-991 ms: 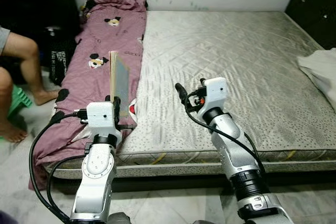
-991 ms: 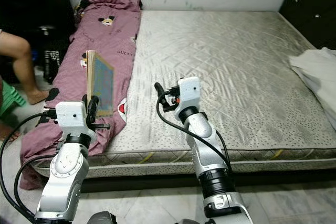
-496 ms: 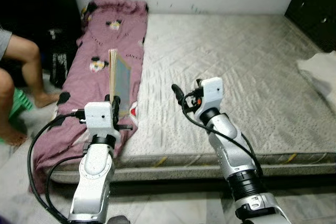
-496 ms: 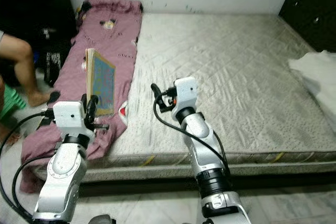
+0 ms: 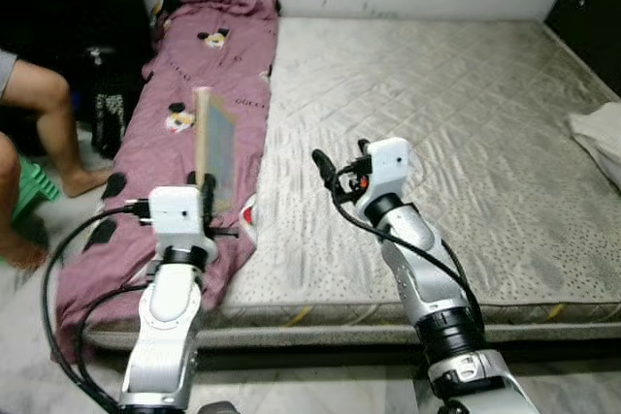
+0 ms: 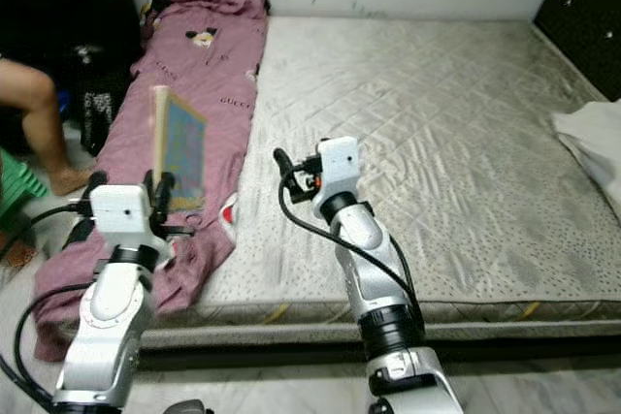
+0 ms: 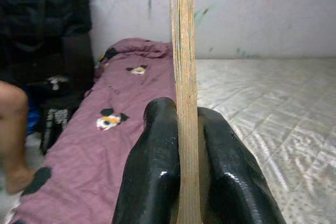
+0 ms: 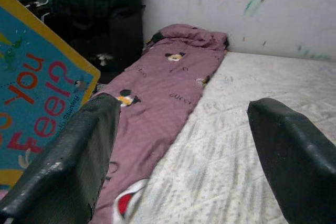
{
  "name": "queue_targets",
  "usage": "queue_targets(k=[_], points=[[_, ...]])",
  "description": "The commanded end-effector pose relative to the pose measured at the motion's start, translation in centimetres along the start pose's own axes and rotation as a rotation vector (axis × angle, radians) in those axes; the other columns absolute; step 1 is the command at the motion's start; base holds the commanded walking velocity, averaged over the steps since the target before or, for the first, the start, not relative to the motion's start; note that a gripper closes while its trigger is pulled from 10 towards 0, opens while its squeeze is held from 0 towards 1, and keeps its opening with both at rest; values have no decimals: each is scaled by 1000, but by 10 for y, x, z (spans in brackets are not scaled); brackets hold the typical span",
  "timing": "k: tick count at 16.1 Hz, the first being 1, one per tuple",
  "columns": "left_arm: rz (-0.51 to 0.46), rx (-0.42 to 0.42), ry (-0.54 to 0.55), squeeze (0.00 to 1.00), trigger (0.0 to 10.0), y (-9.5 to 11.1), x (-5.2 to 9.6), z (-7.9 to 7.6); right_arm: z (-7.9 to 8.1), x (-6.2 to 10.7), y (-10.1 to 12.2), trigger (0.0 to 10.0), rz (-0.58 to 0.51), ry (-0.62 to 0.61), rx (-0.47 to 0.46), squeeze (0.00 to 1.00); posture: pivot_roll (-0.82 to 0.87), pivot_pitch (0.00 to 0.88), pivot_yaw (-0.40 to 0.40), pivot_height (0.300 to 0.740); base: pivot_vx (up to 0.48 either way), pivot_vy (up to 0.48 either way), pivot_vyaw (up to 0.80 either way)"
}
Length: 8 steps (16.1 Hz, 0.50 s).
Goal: Clean up the room
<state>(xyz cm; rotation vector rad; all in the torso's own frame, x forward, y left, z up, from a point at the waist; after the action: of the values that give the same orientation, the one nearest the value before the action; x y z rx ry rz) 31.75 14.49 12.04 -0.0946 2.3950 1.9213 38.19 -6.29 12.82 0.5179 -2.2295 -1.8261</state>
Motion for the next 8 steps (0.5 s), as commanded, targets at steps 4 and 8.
queue_targets(k=[4,8], points=[[-42,9,-12,0,10000,11,-1,-9,-6,1,-2,10000,5,-11,9,0,-52,9,-27,740,62,0,0],[-11,-6,89,0,10000,5,-1,-1,-6,0,-1,10000,5,-8,13,0,-51,9,-31,740,0,0,0]])
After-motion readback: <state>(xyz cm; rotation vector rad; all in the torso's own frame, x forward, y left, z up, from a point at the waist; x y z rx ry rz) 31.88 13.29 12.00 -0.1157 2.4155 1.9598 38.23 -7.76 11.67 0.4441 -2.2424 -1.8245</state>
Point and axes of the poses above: a point about 5 cm out from each wrist's last joint towards the gripper, its own x axis pointing back from the gripper into the wrist, its own y axis along the axis of the wrist's last joint, z = x × y, the point moved 6 cm from there along -x, pointing out of the wrist towards the gripper, and after that the axes turned 14 degrees about x, right-handed, at the moved point
